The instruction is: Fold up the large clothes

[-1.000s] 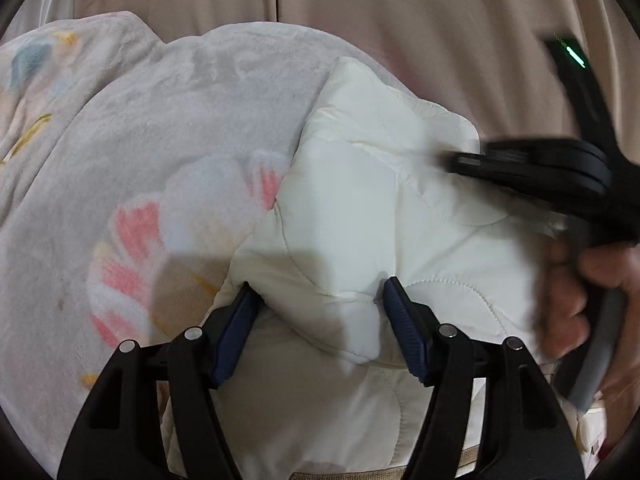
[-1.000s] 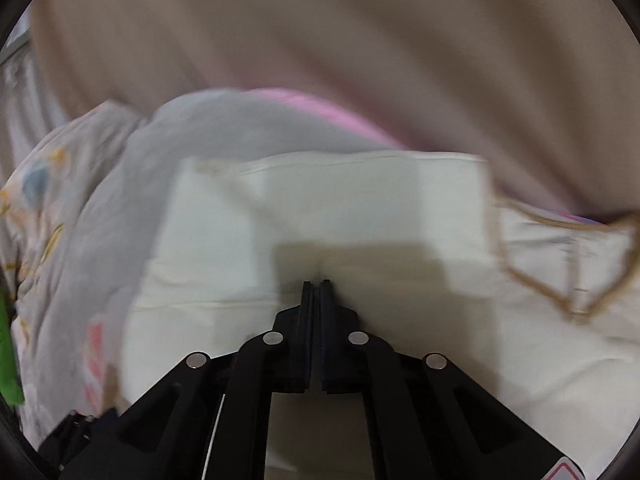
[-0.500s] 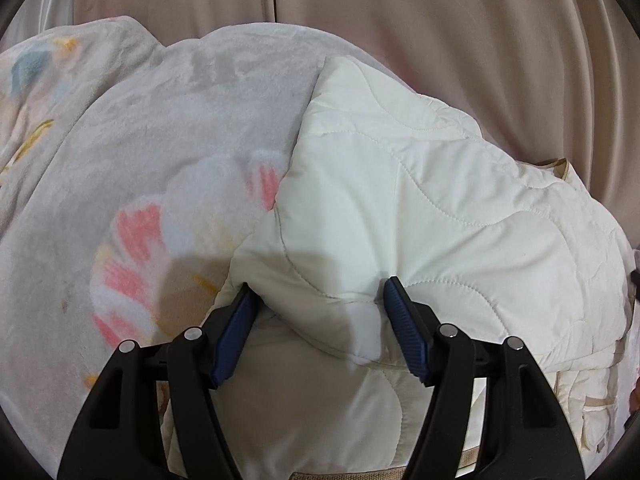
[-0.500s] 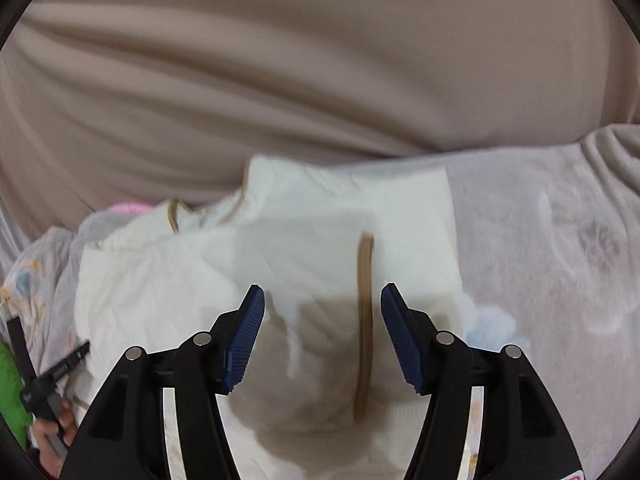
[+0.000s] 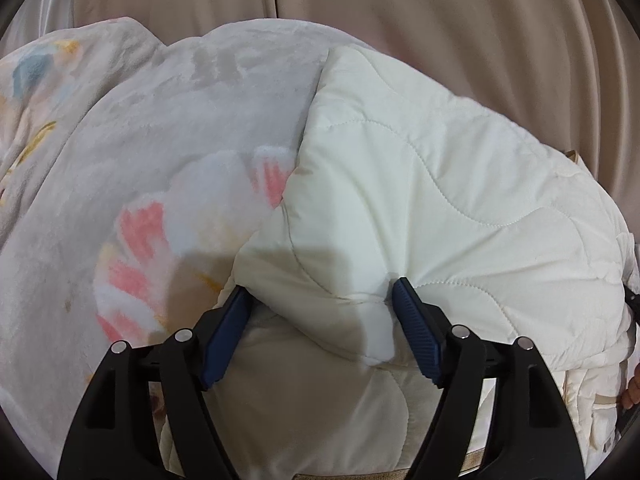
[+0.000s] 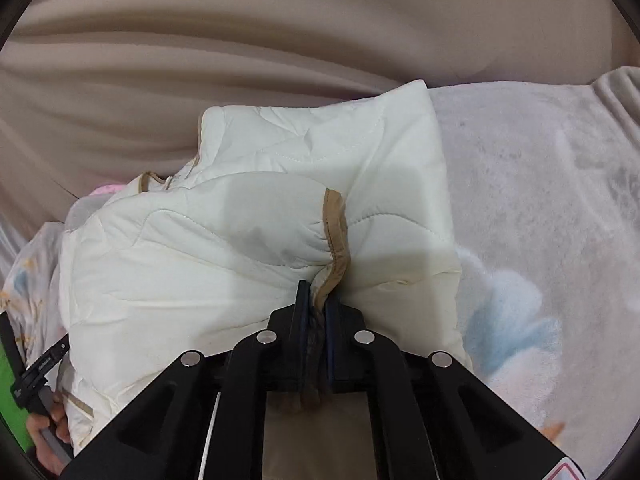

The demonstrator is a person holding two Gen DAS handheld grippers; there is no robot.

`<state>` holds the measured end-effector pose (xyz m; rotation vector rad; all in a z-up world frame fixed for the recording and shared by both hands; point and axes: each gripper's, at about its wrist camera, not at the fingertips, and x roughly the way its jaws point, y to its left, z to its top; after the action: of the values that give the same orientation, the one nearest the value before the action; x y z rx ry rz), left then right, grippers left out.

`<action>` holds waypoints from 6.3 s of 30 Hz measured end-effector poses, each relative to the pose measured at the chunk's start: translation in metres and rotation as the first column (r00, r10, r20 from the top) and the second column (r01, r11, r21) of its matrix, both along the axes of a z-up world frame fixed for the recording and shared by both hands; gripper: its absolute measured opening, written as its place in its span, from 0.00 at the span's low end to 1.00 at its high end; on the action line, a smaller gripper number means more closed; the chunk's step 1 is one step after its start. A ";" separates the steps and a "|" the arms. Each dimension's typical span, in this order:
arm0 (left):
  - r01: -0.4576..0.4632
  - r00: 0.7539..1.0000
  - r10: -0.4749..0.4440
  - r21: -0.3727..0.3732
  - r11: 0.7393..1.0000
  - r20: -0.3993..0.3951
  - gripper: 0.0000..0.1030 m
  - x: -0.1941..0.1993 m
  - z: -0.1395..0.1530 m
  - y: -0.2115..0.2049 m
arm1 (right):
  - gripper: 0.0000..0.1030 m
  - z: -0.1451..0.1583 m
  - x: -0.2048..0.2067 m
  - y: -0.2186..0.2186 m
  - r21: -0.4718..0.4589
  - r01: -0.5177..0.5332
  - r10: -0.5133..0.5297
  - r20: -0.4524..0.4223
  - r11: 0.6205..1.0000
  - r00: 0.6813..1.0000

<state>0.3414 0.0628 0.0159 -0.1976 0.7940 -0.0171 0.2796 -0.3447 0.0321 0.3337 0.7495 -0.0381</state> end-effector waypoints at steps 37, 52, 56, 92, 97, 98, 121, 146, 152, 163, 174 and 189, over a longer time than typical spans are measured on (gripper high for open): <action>0.032 0.988 -0.093 -0.416 0.909 -0.127 0.89 -0.206 -0.010 0.133 | 0.67 -0.047 -0.319 -0.022 0.211 -0.023 0.047 -0.108 0.977 0.993; 0.136 0.968 -0.193 -0.306 0.942 -0.161 0.18 -0.217 -0.009 0.084 | 0.13 -0.041 -0.291 0.020 0.179 0.002 0.015 -0.094 0.984 0.995; 0.170 0.966 -0.214 -0.268 0.948 -0.148 0.13 -0.238 0.002 0.083 | 0.05 -0.034 -0.307 0.015 0.193 0.008 0.007 -0.074 0.981 0.997; 0.273 0.951 -0.259 0.068 0.959 -0.172 0.47 -0.224 0.005 0.020 | 0.00 -0.037 -0.198 0.245 -0.049 -0.584 0.544 -0.311 0.810 0.780; 0.235 0.961 -0.221 0.067 0.970 -0.169 0.49 -0.220 0.003 0.012 | 0.00 -0.001 -0.196 0.246 0.016 -0.527 0.523 -0.148 0.850 0.839; 0.231 0.962 -0.216 0.074 0.970 -0.167 0.49 -0.222 0.003 0.010 | 0.00 0.001 -0.188 0.251 0.023 -0.517 0.515 -0.126 0.856 0.848; 0.055 0.958 -0.090 -0.134 0.989 -0.271 0.89 -0.323 -0.002 0.120 | 0.52 -0.013 -0.434 -0.025 0.071 0.142 -0.133 -0.124 0.987 0.983; 0.265 0.955 -0.211 -0.278 0.923 0.209 0.09 -0.428 0.155 0.109 | 0.04 0.072 -0.496 0.016 0.200 -0.040 -0.017 0.275 0.979 0.961; 0.305 0.916 -0.230 -0.198 0.931 0.328 0.09 -0.398 0.200 0.099 | 0.04 0.136 -0.497 0.011 0.166 -0.068 -0.021 0.483 0.984 0.876; 0.150 0.985 -0.151 0.019 0.989 0.081 0.10 -0.176 0.126 0.042 | 0.04 0.098 -0.293 -0.020 0.198 0.039 -0.095 0.283 0.979 0.954; 0.130 0.991 -0.129 0.038 0.991 -0.040 0.13 -0.086 0.024 0.031 | 0.04 -0.011 -0.166 -0.045 0.219 0.156 -0.167 0.030 0.963 0.986; 0.129 0.980 -0.111 -0.104 0.986 0.167 0.70 -0.147 0.095 0.076 | 0.42 0.034 -0.222 -0.049 0.229 0.104 -0.155 0.218 0.968 0.963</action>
<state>0.1944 0.1385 0.1114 -0.2533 0.6433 -0.1908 0.0576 -0.3938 0.0660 0.5845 0.4957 -0.0413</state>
